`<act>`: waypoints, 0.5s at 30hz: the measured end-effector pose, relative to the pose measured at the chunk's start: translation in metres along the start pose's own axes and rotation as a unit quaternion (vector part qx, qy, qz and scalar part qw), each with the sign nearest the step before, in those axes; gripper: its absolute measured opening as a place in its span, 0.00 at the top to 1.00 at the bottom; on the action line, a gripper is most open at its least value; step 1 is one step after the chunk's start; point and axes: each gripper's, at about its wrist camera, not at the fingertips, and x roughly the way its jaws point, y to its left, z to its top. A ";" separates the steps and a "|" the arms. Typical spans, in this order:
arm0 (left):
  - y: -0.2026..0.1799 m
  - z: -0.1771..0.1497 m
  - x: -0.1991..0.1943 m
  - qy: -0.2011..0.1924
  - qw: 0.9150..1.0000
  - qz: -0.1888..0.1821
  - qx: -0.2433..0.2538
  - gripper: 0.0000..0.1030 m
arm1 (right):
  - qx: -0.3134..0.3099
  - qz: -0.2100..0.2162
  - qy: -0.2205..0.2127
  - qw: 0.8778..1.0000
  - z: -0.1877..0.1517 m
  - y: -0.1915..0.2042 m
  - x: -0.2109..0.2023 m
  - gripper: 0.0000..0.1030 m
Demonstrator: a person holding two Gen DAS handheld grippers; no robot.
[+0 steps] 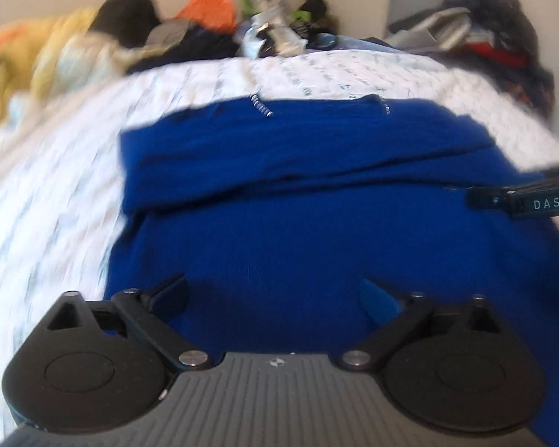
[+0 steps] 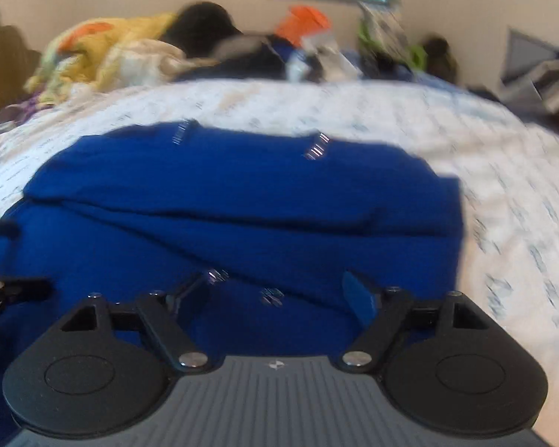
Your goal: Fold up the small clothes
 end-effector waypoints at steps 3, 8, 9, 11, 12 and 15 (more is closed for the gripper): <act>-0.013 -0.017 -0.021 0.000 1.000 -0.015 -0.022 0.02 | 0.039 0.043 -0.007 0.998 -0.017 0.014 -0.028 0.20; -0.030 -0.048 -0.033 -0.015 0.999 0.011 0.029 0.00 | -0.059 0.021 -0.032 0.998 -0.076 0.050 -0.040 0.00; -0.024 -0.048 -0.038 -0.008 1.000 0.019 0.024 0.00 | -0.024 0.041 -0.016 0.999 -0.075 0.036 -0.042 0.00; -0.010 -0.054 -0.057 -0.004 0.999 0.032 0.020 0.00 | 0.017 -0.004 0.011 1.000 -0.072 0.012 -0.053 0.00; 0.000 -0.058 -0.067 -0.005 1.000 0.029 0.009 0.00 | 0.047 0.001 0.021 0.999 -0.071 -0.001 -0.064 0.00; 0.046 -0.070 -0.084 0.018 0.996 -0.002 -0.087 0.00 | 0.164 0.116 -0.007 0.979 -0.082 -0.057 -0.105 0.00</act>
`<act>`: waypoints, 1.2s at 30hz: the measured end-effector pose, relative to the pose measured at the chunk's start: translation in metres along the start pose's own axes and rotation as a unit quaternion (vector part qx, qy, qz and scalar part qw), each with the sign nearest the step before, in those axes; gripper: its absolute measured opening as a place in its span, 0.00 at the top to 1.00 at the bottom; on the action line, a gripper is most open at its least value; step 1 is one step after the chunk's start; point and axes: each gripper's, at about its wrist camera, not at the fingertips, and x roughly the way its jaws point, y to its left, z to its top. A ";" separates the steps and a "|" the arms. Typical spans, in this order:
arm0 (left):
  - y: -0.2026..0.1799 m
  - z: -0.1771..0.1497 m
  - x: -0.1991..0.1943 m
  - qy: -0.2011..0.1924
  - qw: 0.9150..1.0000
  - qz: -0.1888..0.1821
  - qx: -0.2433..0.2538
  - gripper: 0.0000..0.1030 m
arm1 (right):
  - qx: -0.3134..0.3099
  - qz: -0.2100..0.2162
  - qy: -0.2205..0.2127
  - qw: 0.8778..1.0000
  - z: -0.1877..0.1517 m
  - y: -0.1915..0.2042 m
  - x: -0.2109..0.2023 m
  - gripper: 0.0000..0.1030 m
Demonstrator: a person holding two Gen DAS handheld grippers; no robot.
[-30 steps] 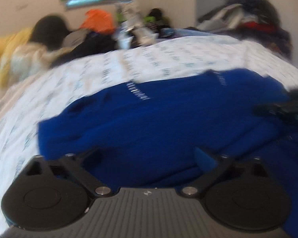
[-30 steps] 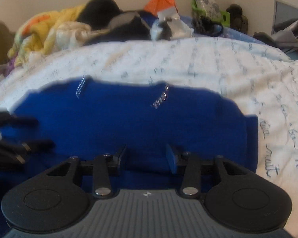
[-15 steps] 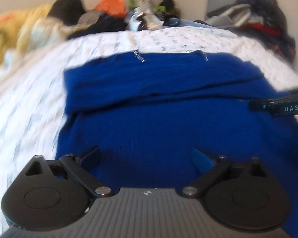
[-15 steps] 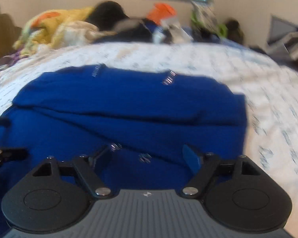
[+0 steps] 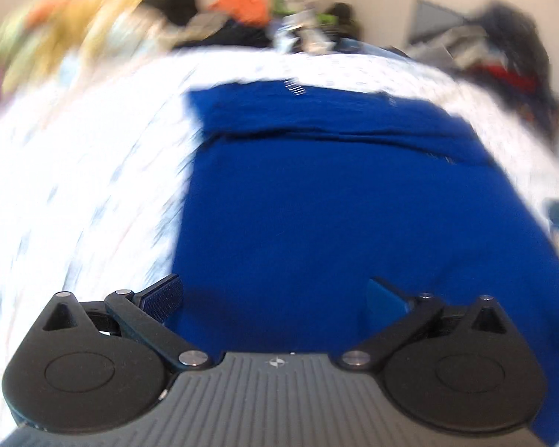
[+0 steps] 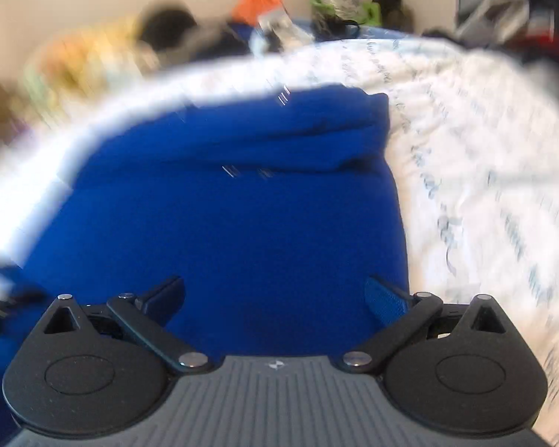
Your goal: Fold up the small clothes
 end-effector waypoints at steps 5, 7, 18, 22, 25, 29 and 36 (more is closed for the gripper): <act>0.034 0.006 -0.010 0.007 0.994 -0.029 -0.102 0.09 | 0.142 0.009 0.048 0.989 0.000 -0.075 -0.020 0.00; 0.025 0.011 -0.007 0.004 0.996 -0.020 -0.084 0.35 | 0.115 0.023 0.057 0.991 0.003 -0.073 -0.017 0.07; 0.029 0.011 -0.015 0.004 0.998 0.057 -0.012 0.94 | 0.051 -0.021 0.071 0.996 -0.007 -0.062 -0.027 0.98; 0.031 0.005 -0.018 0.012 0.999 0.024 -0.037 0.69 | 0.084 -0.007 0.073 0.994 -0.016 -0.064 -0.029 0.93; 0.037 -0.011 -0.037 0.012 0.997 -0.029 -0.077 0.21 | 0.120 0.030 0.077 0.989 -0.026 -0.061 -0.046 0.59; 0.025 -0.037 -0.045 0.013 0.998 -0.020 -0.059 0.37 | 0.111 0.052 0.093 0.988 -0.042 -0.043 -0.056 0.40; 0.032 -0.034 -0.049 0.018 0.999 0.033 -0.010 0.88 | 0.041 -0.001 0.097 0.994 -0.047 -0.038 -0.058 0.97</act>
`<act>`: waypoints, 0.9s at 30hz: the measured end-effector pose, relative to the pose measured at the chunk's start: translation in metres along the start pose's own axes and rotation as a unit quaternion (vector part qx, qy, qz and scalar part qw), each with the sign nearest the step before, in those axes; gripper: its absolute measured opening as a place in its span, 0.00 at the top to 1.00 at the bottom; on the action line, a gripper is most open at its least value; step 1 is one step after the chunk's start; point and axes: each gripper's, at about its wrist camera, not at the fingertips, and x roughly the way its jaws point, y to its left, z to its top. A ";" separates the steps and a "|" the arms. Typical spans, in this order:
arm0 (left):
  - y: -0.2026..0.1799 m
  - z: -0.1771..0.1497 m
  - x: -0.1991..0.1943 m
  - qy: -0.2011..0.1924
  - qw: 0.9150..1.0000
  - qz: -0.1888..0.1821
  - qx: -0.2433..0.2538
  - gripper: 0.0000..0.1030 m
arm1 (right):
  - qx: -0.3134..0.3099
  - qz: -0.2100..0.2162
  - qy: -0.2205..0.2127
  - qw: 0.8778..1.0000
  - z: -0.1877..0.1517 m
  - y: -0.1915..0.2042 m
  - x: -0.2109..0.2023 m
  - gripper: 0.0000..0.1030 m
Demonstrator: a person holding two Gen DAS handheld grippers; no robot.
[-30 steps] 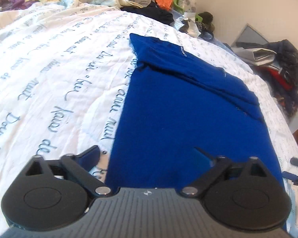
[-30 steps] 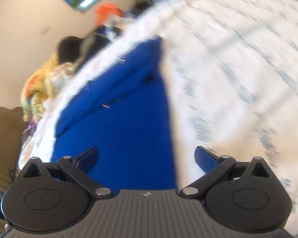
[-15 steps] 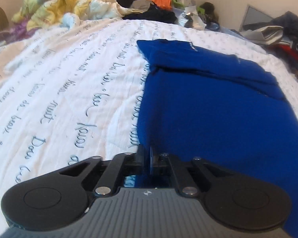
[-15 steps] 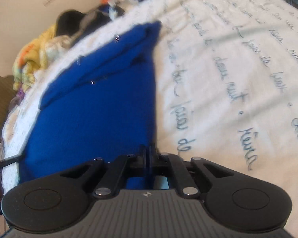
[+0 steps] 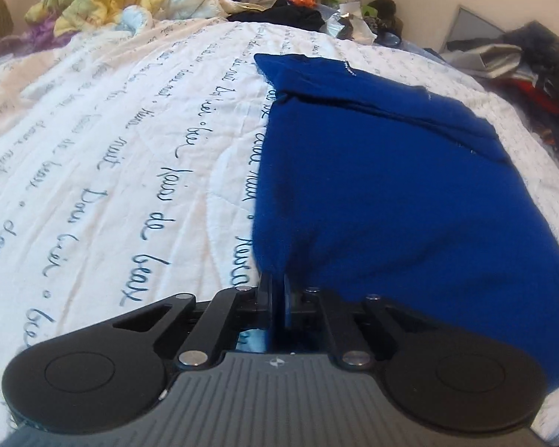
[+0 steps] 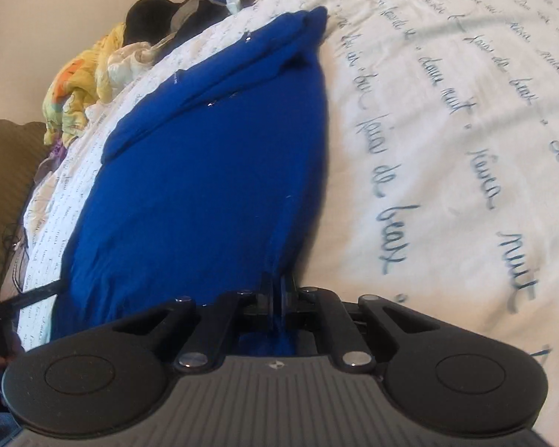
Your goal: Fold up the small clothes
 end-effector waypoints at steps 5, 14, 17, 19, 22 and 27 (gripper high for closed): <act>-0.011 0.000 -0.019 -0.024 0.999 0.016 0.031 0.74 | -0.005 -0.021 -0.002 1.000 -0.003 0.011 -0.005 0.93; -0.111 0.047 0.047 -0.076 0.993 0.025 0.082 0.22 | -0.083 -0.043 -0.096 0.991 0.050 0.121 0.057 0.27; -0.115 0.041 0.079 -0.064 0.995 0.053 0.059 0.13 | -0.134 -0.130 -0.074 0.980 0.045 0.155 0.108 0.27; -0.109 0.036 0.083 -0.068 0.994 0.064 0.052 0.00 | -0.163 -0.172 -0.089 0.967 0.031 0.163 0.125 0.19; -0.100 0.034 0.080 -0.069 0.995 0.050 0.045 0.00 | -0.144 -0.179 -0.127 0.965 0.016 0.155 0.130 0.00; -0.103 0.034 0.079 -0.072 0.995 0.052 0.045 0.00 | -0.148 -0.179 -0.139 0.963 0.009 0.153 0.129 0.00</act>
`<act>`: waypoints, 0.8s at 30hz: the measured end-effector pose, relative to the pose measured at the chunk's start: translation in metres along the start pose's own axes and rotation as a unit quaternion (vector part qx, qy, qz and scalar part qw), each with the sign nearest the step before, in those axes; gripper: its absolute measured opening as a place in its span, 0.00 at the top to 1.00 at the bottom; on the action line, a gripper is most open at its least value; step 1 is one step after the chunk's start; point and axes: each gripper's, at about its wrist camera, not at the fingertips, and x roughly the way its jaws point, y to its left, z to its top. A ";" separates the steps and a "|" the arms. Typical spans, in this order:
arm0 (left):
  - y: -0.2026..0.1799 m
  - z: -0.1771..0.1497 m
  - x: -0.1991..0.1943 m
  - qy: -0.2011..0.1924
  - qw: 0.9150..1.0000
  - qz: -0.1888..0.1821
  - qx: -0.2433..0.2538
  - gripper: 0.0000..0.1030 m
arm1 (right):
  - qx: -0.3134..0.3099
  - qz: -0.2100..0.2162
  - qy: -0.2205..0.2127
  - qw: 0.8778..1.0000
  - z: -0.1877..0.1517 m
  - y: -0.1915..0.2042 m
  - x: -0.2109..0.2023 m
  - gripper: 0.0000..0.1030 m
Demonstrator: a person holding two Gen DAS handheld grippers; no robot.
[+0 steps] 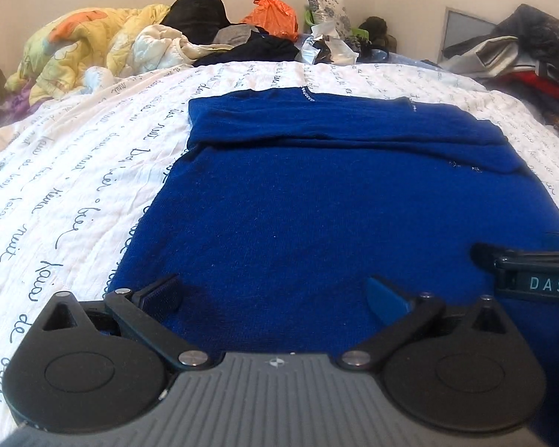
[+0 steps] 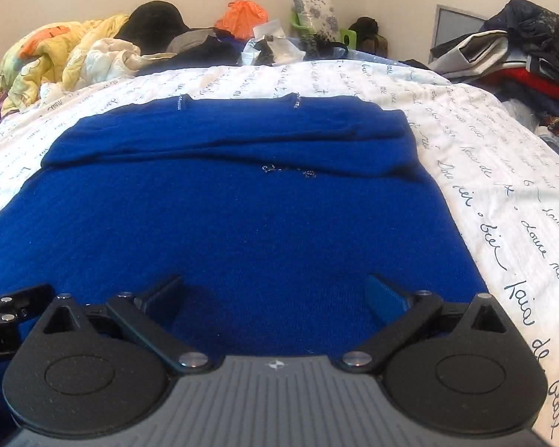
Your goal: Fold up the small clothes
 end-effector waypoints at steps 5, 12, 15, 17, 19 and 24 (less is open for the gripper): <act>-0.001 -0.001 -0.001 0.000 1.000 0.000 0.000 0.00 | 0.000 0.000 0.000 1.000 0.001 0.001 0.001 0.00; -0.001 -0.001 -0.002 0.000 1.000 0.000 0.000 0.00 | 0.000 -0.001 -0.001 1.000 0.004 0.000 -0.001 0.00; -0.002 -0.001 -0.002 -0.001 1.000 0.001 0.000 0.00 | 0.001 -0.002 -0.002 1.000 0.005 0.001 -0.001 0.00; -0.002 -0.001 -0.003 -0.001 1.000 0.002 0.000 0.00 | 0.003 -0.001 -0.003 1.000 0.004 0.000 -0.001 0.00; -0.002 -0.003 -0.004 -0.002 1.000 0.003 0.000 0.00 | 0.003 -0.001 -0.003 1.000 0.004 0.000 -0.001 0.00; -0.002 -0.003 -0.004 -0.002 1.000 0.003 0.000 0.00 | 0.004 0.000 -0.004 1.000 0.003 0.000 -0.001 0.00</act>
